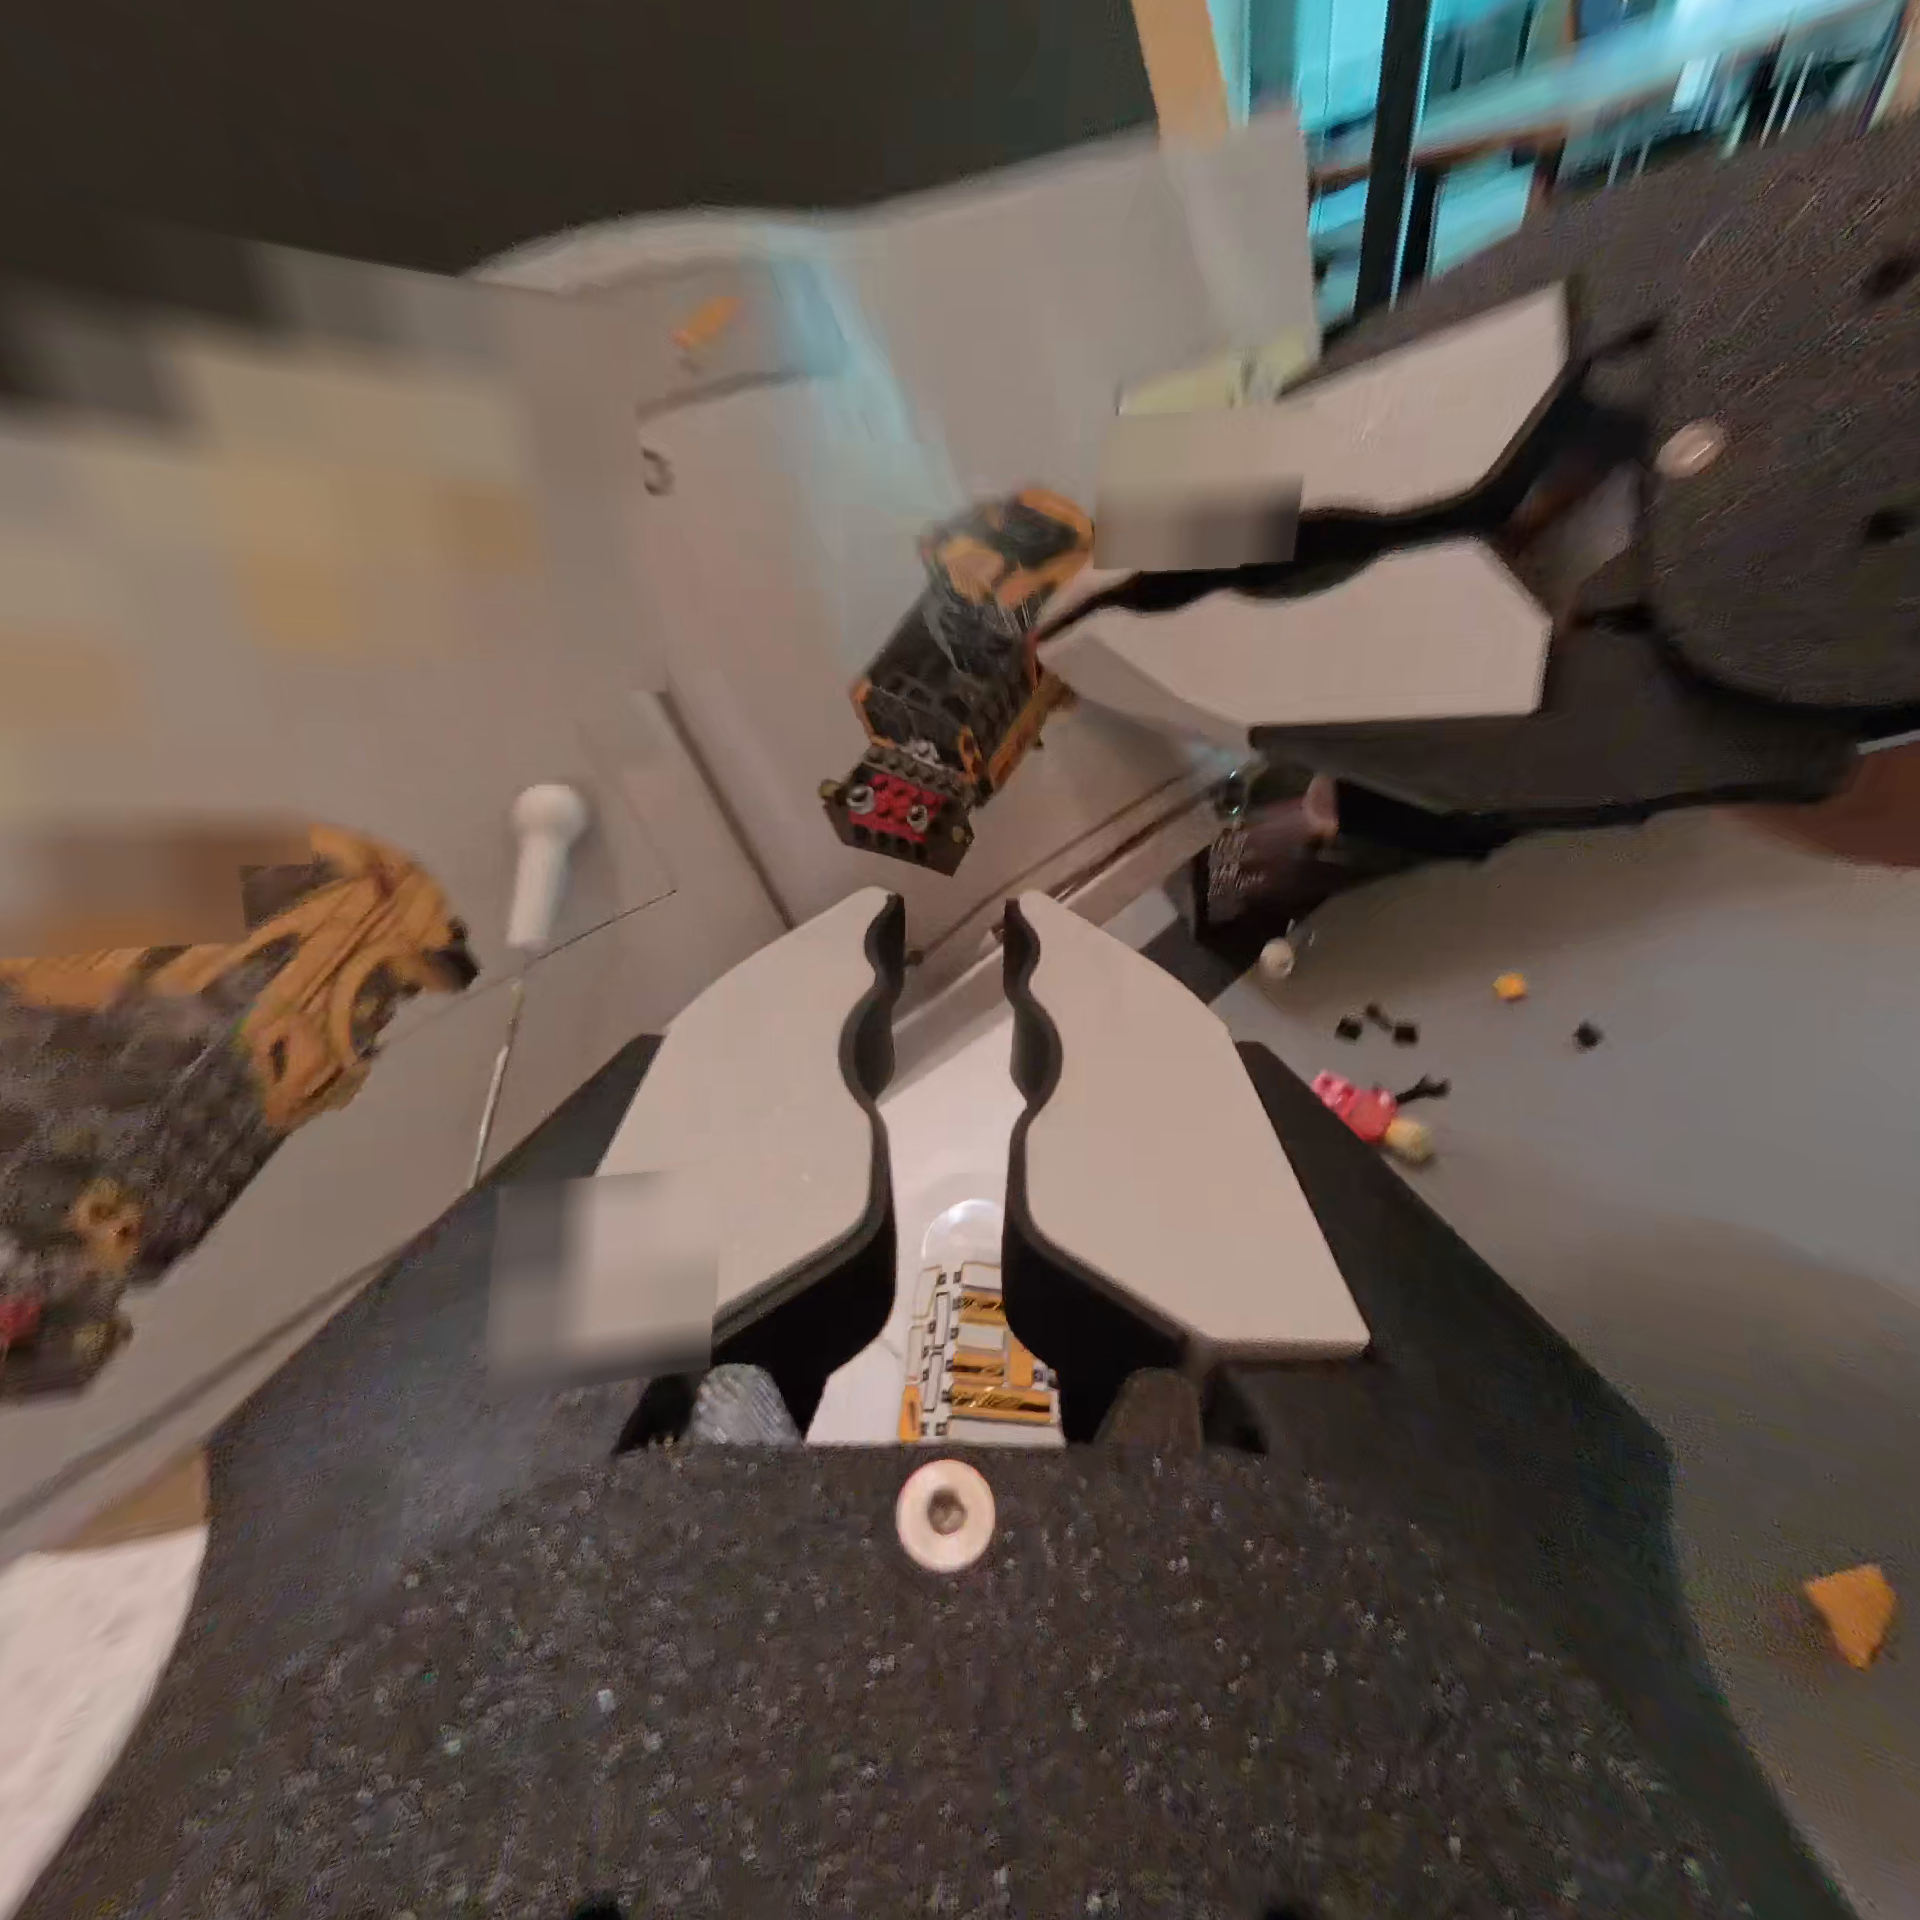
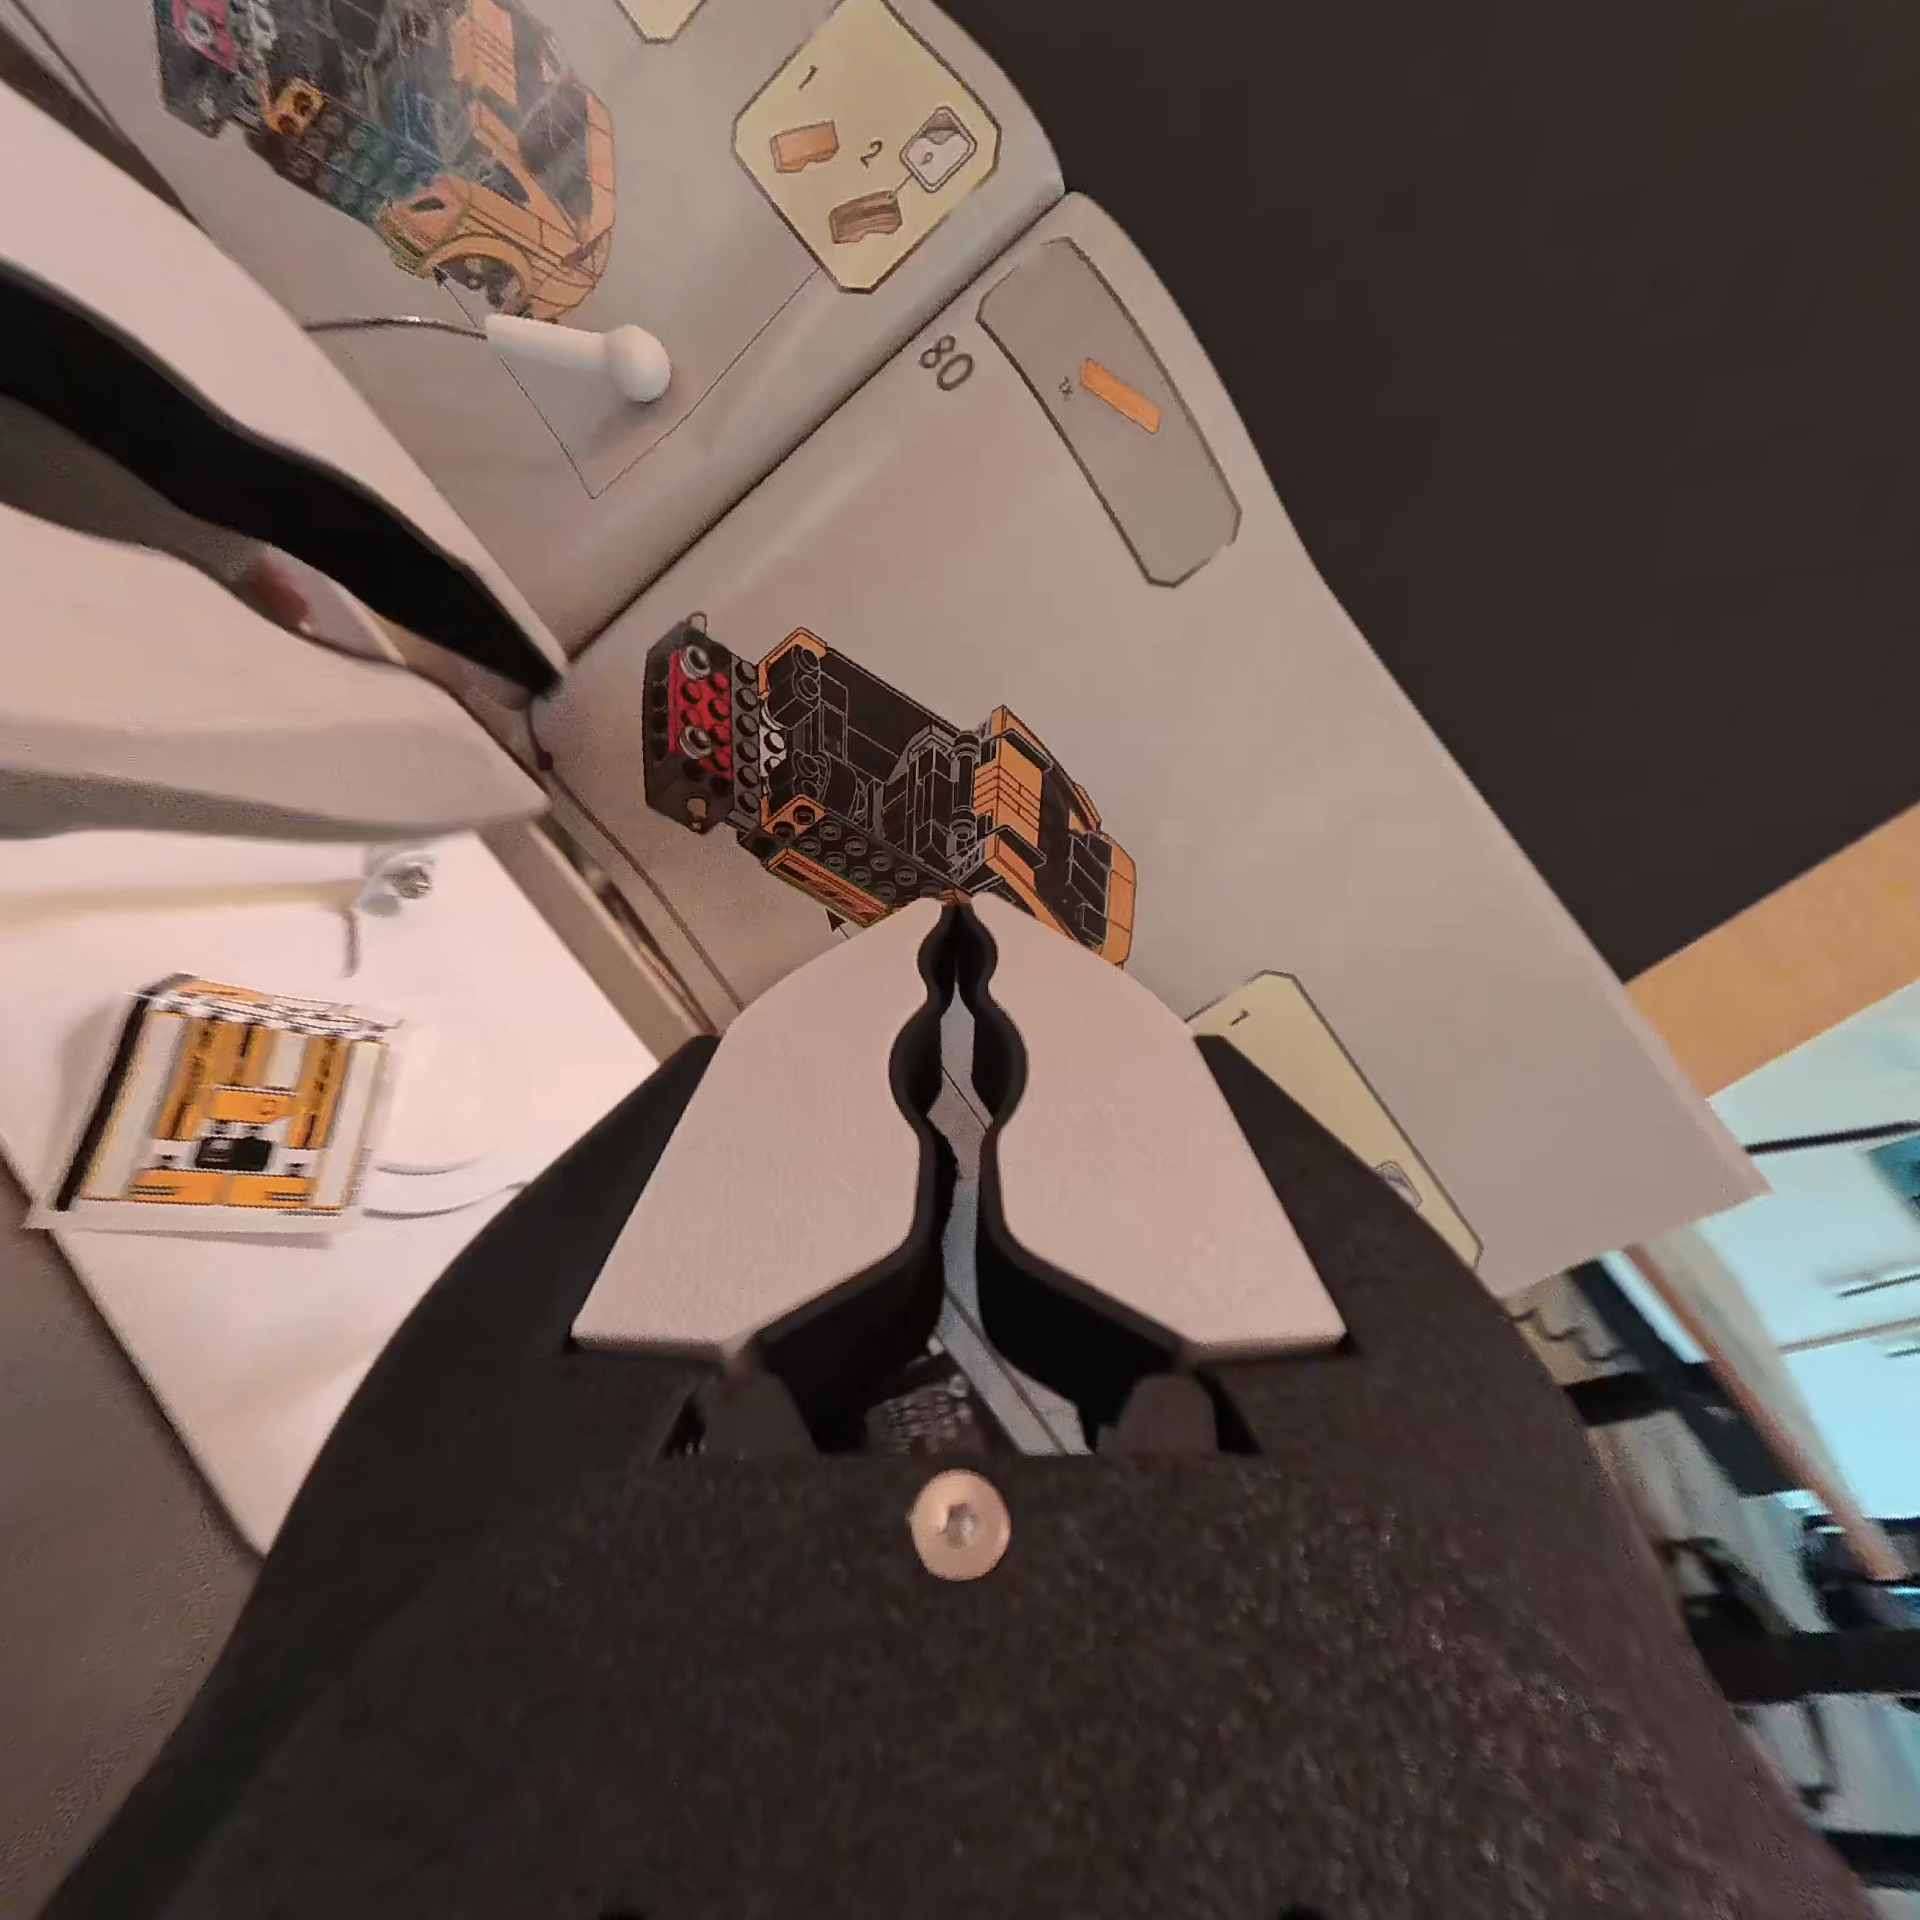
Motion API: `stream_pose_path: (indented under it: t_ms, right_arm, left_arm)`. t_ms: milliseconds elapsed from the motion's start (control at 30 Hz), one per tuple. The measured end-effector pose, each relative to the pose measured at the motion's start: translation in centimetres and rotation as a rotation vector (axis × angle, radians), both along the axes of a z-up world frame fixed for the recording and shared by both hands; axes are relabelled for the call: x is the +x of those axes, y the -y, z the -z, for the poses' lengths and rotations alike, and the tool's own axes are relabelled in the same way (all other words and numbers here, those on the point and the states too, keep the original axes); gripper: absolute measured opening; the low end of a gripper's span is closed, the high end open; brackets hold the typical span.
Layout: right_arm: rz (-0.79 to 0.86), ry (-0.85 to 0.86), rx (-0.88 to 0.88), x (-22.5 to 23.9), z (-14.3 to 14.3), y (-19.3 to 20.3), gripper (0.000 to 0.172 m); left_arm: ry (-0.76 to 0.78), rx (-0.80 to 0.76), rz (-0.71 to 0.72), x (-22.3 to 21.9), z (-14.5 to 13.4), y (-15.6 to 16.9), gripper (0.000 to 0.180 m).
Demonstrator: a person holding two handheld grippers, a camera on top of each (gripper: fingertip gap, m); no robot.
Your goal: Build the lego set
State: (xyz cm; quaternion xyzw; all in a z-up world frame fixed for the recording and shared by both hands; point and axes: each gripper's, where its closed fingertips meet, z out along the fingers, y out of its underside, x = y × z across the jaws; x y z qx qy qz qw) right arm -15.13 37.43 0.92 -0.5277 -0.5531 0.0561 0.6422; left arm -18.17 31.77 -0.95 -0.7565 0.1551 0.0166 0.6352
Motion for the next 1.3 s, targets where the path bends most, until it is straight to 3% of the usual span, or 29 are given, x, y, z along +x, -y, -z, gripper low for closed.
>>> stream_pose_path:
  t_ms: [67,100,167,300,467,533,767,1300]
  right_arm:
    - [0.011,0.007,0.049,0.0,-0.6,-0.5,0.0]
    - [-0.002,0.009,0.046,-0.1,-0.8,-0.5,0.0]
    - [-0.024,-0.012,-0.004,0.2,-1.1,-0.5,0.0]
    - [0.018,-0.192,-0.11,4.6,-2.4,-1.1,0.0]
    - [0.069,-0.31,-0.409,9.3,-0.6,-4.1,0.047]
    - [0.032,-0.302,-0.485,8.6,-0.2,-4.4,0.045]
    - [0.138,-0.207,-0.336,7.1,-0.4,-4.7,0.039]
    - [0.144,-0.286,-0.297,8.9,-0.8,-3.8,0.045]
  left_arm:
    - [-0.062,-0.072,-0.024,0.0,1.0,-1.5,0.015]
    - [-0.075,-0.065,-0.028,0.1,0.9,-2.0,0.007]
    - [-0.091,-0.054,-0.046,0.4,0.6,-2.5,0.007]
    - [-0.145,-0.063,-0.085,0.4,0.7,-2.6,0.007]
    - [-0.193,-0.063,-0.084,0.4,0.8,-2.7,0.005]
    - [-0.199,-0.071,-0.085,0.4,0.8,-2.7,0.005]
    - [-0.223,-0.083,-0.094,-0.8,0.3,-2.3,0.0]
    - [-0.152,-0.061,-0.056,0.1,-0.2,-0.3,0.014]
